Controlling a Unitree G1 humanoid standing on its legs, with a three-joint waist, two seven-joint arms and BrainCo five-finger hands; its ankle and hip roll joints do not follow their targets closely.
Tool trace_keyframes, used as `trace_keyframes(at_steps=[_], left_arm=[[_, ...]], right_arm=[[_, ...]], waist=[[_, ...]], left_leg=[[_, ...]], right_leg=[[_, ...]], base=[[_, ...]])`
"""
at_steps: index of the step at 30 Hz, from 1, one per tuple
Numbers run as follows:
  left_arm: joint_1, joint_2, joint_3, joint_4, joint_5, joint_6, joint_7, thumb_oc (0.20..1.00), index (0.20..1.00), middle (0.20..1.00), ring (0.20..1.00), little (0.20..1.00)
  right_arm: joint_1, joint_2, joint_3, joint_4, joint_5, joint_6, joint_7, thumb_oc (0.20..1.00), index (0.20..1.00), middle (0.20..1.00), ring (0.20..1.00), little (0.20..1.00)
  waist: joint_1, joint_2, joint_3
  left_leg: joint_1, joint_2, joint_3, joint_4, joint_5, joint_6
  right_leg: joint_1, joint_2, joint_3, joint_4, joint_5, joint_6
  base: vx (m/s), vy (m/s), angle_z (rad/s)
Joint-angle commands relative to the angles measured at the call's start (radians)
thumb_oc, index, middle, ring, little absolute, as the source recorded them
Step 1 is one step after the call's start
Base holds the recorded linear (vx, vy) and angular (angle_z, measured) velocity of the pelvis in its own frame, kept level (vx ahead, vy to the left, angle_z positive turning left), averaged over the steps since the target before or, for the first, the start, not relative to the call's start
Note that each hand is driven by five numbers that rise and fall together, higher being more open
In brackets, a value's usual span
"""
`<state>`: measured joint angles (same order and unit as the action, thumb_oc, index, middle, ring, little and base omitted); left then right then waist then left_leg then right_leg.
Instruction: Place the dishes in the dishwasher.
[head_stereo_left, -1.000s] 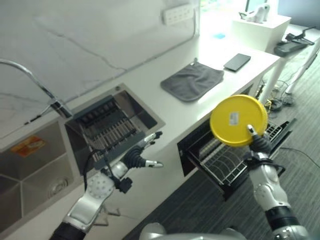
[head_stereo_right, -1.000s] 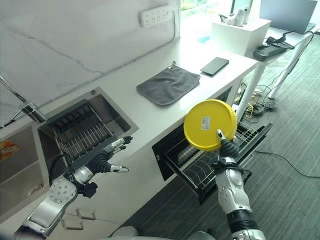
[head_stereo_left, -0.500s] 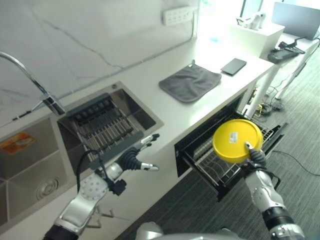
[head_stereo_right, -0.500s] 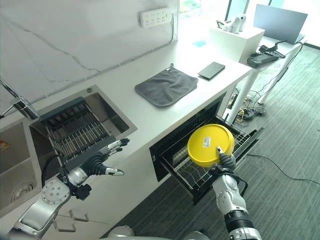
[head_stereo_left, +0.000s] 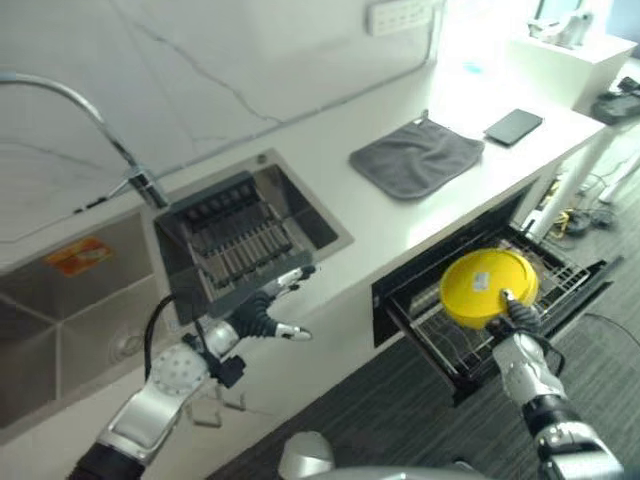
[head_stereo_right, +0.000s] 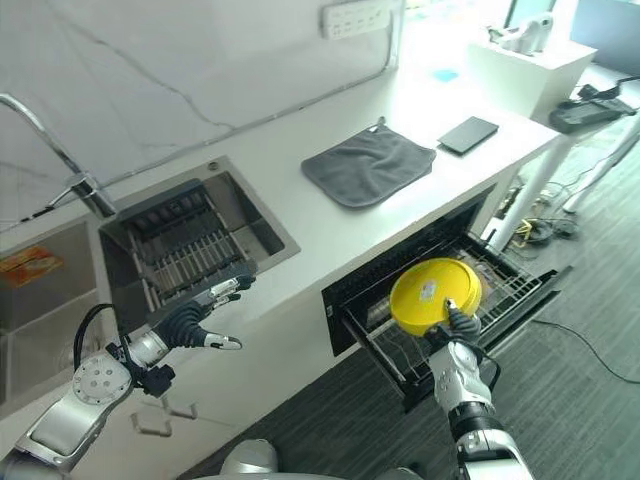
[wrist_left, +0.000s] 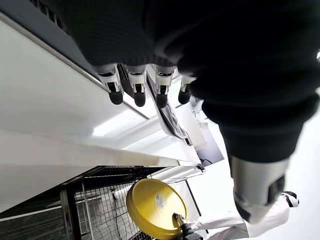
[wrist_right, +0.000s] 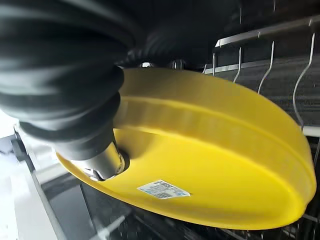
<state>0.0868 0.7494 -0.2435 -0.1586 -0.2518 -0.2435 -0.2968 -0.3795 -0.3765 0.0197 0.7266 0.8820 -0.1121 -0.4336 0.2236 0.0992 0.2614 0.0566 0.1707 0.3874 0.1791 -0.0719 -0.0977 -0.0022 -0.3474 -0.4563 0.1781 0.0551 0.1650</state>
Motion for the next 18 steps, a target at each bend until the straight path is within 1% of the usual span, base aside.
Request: trace_keyframes(at_steps=[1, 4, 5, 7, 11, 12, 13, 14, 15, 16, 17, 18], left_arm=[[-0.066, 0.043, -0.016, -0.12, -0.081, -0.1, 0.035, 1.0, 1.0, 1.0, 1.0, 1.0], [-0.121, 0.05, -0.04, -0.112, -0.088, -0.117, 0.058, 1.0, 1.0, 1.0, 1.0, 1.0], [-0.166, 0.06, -0.062, -0.107, -0.089, -0.133, 0.077, 1.0, 1.0, 1.0, 1.0, 1.0], [-0.188, 0.064, -0.072, -0.103, -0.09, -0.142, 0.087, 1.0, 1.0, 1.0, 1.0, 1.0], [-0.255, 0.08, -0.105, -0.096, -0.101, -0.157, 0.123, 1.0, 1.0, 1.0, 1.0, 1.0], [-0.26, 0.08, -0.107, -0.094, -0.101, -0.157, 0.125, 1.0, 1.0, 1.0, 1.0, 1.0], [-0.279, 0.085, -0.116, -0.093, -0.098, -0.161, 0.135, 1.0, 1.0, 1.0, 1.0, 1.0], [-0.311, 0.091, -0.139, -0.087, -0.094, -0.165, 0.151, 1.0, 1.0, 1.0, 1.0, 1.0], [-0.353, 0.105, -0.182, -0.047, -0.075, -0.209, 0.181, 1.0, 1.0, 1.0, 1.0, 1.0], [-0.366, 0.129, -0.197, -0.034, -0.076, -0.23, 0.194, 1.0, 1.0, 1.0, 1.0, 1.0], [-0.374, 0.153, -0.202, -0.028, -0.082, -0.245, 0.198, 1.0, 1.0, 1.0, 1.0, 1.0], [-0.381, 0.164, -0.206, -0.023, -0.084, -0.251, 0.198, 1.0, 1.0, 1.0, 1.0, 1.0]], right_arm=[[-0.168, -0.077, -0.027, 0.034, -0.039, -0.009, -0.024, 0.2, 0.2, 0.2, 0.2, 0.2], [-0.241, -0.117, -0.015, 0.098, -0.041, -0.007, -0.003, 0.2, 0.2, 0.2, 0.2, 0.2], [-0.307, -0.147, 0.008, 0.141, -0.077, -0.001, -0.01, 0.2, 0.2, 0.2, 0.2, 0.2], [-0.335, -0.16, 0.024, 0.159, -0.101, 0.002, -0.031, 0.2, 0.2, 0.2, 0.2, 0.2], [-0.422, -0.208, 0.081, 0.239, -0.174, 0.029, -0.108, 0.2, 0.2, 0.2, 0.2, 0.2], [-0.429, -0.21, 0.084, 0.244, -0.182, 0.031, -0.112, 0.2, 0.2, 0.2, 0.2, 0.2], [-0.455, -0.23, 0.11, 0.266, -0.224, 0.046, -0.166, 0.2, 0.2, 0.2, 0.2, 0.2], [-0.508, -0.259, 0.179, 0.303, -0.461, 0.088, -0.252, 0.2, 0.2, 0.2, 0.2, 0.2], [-0.599, -0.356, 0.432, 0.327, -0.979, 0.246, -0.212, 0.2, 0.2, 0.2, 0.2, 0.2], [-0.618, -0.398, 0.537, 0.332, -1.112, 0.254, -0.212, 0.2, 0.2, 0.2, 0.2, 0.2], [-0.638, -0.423, 0.598, 0.336, -1.198, 0.247, -0.214, 0.2, 0.2, 0.2, 0.2, 0.2], [-0.649, -0.433, 0.628, 0.34, -1.28, 0.245, -0.23, 0.2, 0.2, 0.2, 0.2, 0.2]], waist=[[0.061, 0.017, 0.029], [0.069, 0.024, 0.067], [0.076, 0.028, 0.098], [0.08, 0.03, 0.112], [0.09, 0.032, 0.152], [0.091, 0.033, 0.154], [0.095, 0.031, 0.169], [0.103, 0.029, 0.186], [0.109, 0.013, 0.211], [0.111, 0.001, 0.223], [0.114, -0.008, 0.232], [0.115, -0.014, 0.236]], left_leg=[[-0.085, -0.084, -0.061, 0.076, -0.06, 0.111], [-0.124, -0.077, -0.068, 0.088, -0.051, 0.106], [-0.157, -0.073, -0.074, 0.097, -0.042, 0.102], [-0.173, -0.071, -0.077, 0.1, -0.036, 0.1], [-0.222, -0.065, -0.087, 0.118, -0.024, 0.094], [-0.226, -0.065, -0.087, 0.12, -0.024, 0.094], [-0.244, -0.06, -0.09, 0.129, -0.02, 0.092], [-0.267, -0.059, -0.094, 0.139, -0.015, 0.09], [-0.295, -0.051, -0.089, 0.148, -0.007, 0.089], [-0.304, -0.044, -0.087, 0.154, -0.005, 0.087], [-0.313, -0.038, -0.088, 0.165, -0.008, 0.088], [-0.317, -0.035, -0.086, 0.167, -0.009, 0.089]], right_leg=[[0.025, 0.051, -0.082, 0.159, -0.208, -0.038], [-0.004, 0.047, -0.084, 0.171, -0.207, -0.039], [-0.032, 0.045, -0.085, 0.182, -0.205, -0.041], [-0.046, 0.044, -0.087, 0.189, -0.204, -0.041], [-0.089, 0.038, -0.089, 0.215, -0.203, -0.042], [-0.093, 0.037, -0.089, 0.218, -0.204, -0.043], [-0.109, 0.034, -0.091, 0.229, -0.202, -0.042], [-0.134, 0.03, -0.091, 0.244, -0.199, -0.04], [-0.166, 0.026, -0.094, 0.254, -0.185, -0.033], [-0.172, 0.025, -0.097, 0.255, -0.18, -0.031], [-0.18, 0.023, -0.097, 0.261, -0.177, -0.028], [-0.184, 0.024, -0.099, 0.262, -0.175, -0.027]], base=[[-0.31, -0.021, 0.25], [-0.22, -0.026, 0.0], [-0.26, -0.041, -0.09], [-0.17, -0.024, 0.0], [-0.11, -0.015, -0.01], [-0.11, -0.027, 0.0], [-0.14, -0.043, -0.01], [-0.24, -0.114, 0.01], [-0.21, -0.148, 0.07], [-0.17, -0.174, 0.11], [-0.09, -0.134, 0.09], [-0.08, -0.169, 0.03]])
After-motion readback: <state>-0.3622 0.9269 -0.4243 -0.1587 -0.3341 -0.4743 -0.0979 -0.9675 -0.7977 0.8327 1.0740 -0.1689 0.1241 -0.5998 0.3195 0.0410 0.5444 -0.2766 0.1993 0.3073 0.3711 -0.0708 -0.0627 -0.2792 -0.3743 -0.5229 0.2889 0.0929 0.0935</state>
